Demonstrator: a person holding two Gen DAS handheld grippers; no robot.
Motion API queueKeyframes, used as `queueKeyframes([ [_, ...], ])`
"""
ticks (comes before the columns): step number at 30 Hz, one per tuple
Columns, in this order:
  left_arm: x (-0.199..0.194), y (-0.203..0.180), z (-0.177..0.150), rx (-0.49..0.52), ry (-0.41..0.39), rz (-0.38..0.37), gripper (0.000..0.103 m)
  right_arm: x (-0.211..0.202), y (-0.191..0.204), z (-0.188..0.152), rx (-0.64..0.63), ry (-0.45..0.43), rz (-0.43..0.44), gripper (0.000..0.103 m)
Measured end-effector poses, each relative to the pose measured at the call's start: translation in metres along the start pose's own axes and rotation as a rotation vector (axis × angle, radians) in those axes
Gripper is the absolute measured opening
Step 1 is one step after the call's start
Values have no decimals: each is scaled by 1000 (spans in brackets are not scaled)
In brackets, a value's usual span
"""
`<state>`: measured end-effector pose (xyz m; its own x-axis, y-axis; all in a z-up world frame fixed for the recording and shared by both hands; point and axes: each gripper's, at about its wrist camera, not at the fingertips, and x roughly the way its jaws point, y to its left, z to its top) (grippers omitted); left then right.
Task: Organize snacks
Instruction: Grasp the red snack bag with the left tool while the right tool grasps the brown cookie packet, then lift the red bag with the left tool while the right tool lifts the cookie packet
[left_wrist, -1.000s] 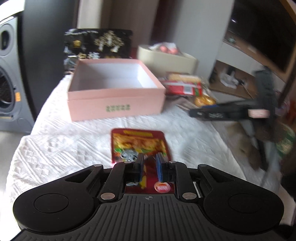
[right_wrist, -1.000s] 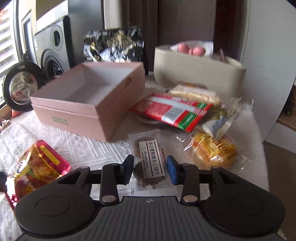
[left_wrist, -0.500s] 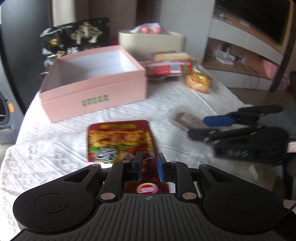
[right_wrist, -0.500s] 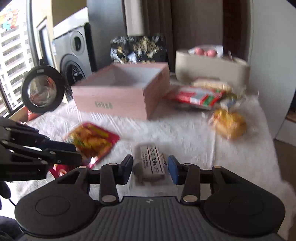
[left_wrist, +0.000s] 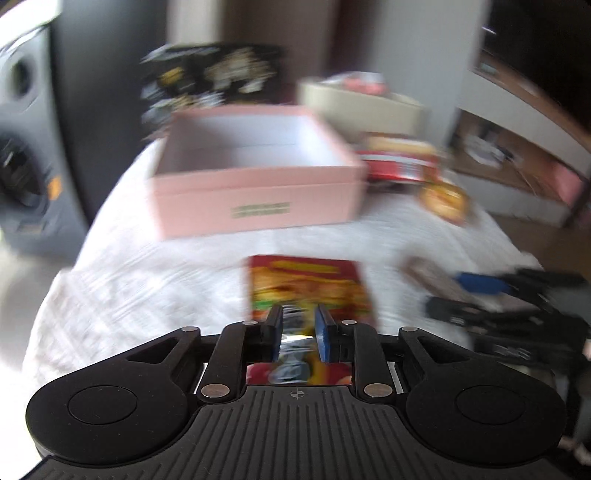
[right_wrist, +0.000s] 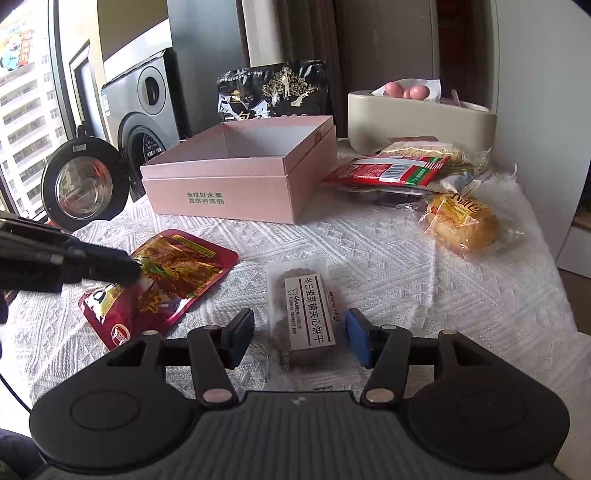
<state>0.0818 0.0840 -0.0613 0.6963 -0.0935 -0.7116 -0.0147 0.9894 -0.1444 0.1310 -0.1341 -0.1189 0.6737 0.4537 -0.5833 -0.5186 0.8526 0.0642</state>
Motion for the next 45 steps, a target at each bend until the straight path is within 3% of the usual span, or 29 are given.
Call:
queueKeyframes([
  [5,5,40,0,-218,18,-90,23,-10,13,1,-58,-54,-30,59],
  [10,17,62,-4,-303,23,-112,23,-7,26,3,-64,-41,41,60],
  [15,22,73,-4,-372,21,-183,23,-3,43,5,-113,-36,68,60],
  [22,23,56,-4,-332,52,-255,25,0,52,1,-135,-19,75,59],
  [25,15,45,0,-331,60,-309,34,-3,50,-2,-132,-11,64,59],
  [30,-15,11,14,-225,-1,-375,34,-18,45,-4,-123,-33,24,59],
  [37,-18,-45,23,-96,11,-438,33,-39,26,-9,-63,-64,-11,59],
  [40,-6,-74,14,27,47,-334,41,-49,18,-14,-47,-80,-34,59],
  [42,-1,-85,12,76,33,-286,54,-54,13,-17,-38,-87,-48,59],
  [45,0,-95,11,142,-3,-220,54,-59,7,-20,-25,-98,-58,59],
])
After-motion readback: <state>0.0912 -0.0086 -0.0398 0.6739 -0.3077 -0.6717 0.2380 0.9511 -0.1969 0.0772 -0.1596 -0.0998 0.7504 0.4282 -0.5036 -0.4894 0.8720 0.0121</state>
